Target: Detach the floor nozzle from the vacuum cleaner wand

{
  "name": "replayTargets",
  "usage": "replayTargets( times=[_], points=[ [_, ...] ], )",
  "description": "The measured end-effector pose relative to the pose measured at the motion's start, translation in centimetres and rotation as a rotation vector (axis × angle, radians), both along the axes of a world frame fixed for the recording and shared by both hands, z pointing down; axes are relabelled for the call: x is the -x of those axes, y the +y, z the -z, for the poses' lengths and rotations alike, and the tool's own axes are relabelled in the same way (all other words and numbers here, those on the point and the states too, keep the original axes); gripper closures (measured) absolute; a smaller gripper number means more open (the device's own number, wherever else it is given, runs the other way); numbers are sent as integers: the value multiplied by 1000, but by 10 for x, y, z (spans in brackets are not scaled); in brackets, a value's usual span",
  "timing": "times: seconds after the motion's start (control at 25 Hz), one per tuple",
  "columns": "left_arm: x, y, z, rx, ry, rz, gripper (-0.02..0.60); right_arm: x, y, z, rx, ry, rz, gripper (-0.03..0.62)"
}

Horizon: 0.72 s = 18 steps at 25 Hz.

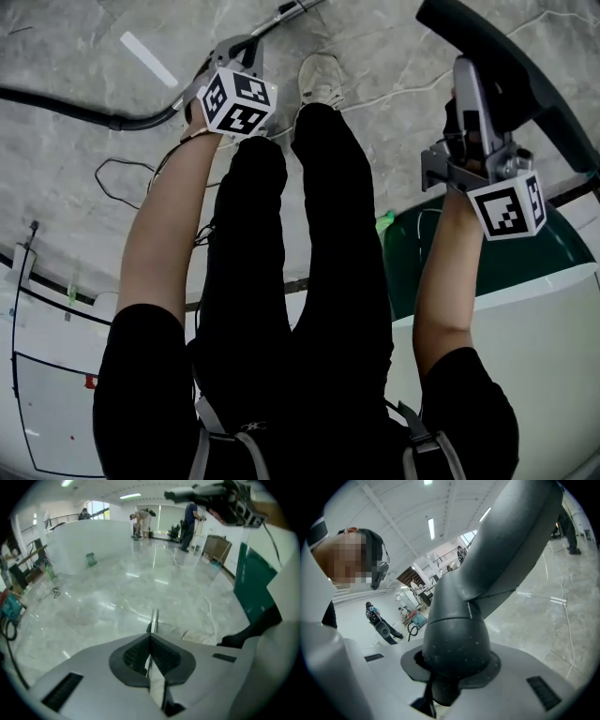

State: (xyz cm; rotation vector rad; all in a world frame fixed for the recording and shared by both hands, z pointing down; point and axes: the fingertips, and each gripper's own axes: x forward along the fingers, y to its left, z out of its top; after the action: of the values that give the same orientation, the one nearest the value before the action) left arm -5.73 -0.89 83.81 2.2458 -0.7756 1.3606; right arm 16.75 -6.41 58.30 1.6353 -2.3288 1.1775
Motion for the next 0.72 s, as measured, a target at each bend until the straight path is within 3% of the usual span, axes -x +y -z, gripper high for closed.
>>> replayTargets(
  times=[0.12, 0.2, 0.28, 0.44, 0.72],
  points=[
    [8, -12, 126, 0, 160, 163, 574, 18, 11, 70, -13, 62, -46, 476],
    [16, -12, 215, 0, 219, 251, 574, 30, 22, 120, -20, 51, -79, 476],
    [21, -30, 306, -72, 271, 308, 574, 37, 21, 173, -66, 26, -127, 476],
    [28, -89, 472, -287, 366, 334, 574, 39, -10, 288, -231, 41, -203, 476],
    [44, -83, 726, -484, 457, 357, 574, 62, 18, 490, -291, 148, -179, 476]
  ],
)
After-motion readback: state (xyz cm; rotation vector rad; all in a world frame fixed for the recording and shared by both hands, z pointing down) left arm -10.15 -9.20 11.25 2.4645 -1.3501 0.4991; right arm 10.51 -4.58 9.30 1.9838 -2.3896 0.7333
